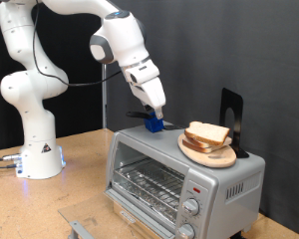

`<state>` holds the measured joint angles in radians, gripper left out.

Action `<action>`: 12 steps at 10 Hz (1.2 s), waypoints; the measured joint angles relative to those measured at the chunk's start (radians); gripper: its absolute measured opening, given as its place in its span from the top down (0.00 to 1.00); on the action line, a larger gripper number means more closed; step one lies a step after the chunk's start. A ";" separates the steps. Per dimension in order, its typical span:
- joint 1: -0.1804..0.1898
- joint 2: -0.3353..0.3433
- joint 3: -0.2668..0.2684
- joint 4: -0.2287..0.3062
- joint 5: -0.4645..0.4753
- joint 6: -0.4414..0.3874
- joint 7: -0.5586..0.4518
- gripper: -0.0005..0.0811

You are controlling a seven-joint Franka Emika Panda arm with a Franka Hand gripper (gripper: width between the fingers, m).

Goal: Make a piece of toast with the oven

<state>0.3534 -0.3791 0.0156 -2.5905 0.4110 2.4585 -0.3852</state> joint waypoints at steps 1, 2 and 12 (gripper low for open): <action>0.000 0.008 0.002 -0.001 -0.003 0.009 0.000 0.01; 0.000 0.017 0.004 -0.002 -0.006 0.020 0.001 0.01; 0.018 0.020 0.014 -0.004 0.031 0.029 -0.002 0.01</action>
<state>0.3714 -0.3593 0.0298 -2.5941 0.4418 2.4872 -0.3870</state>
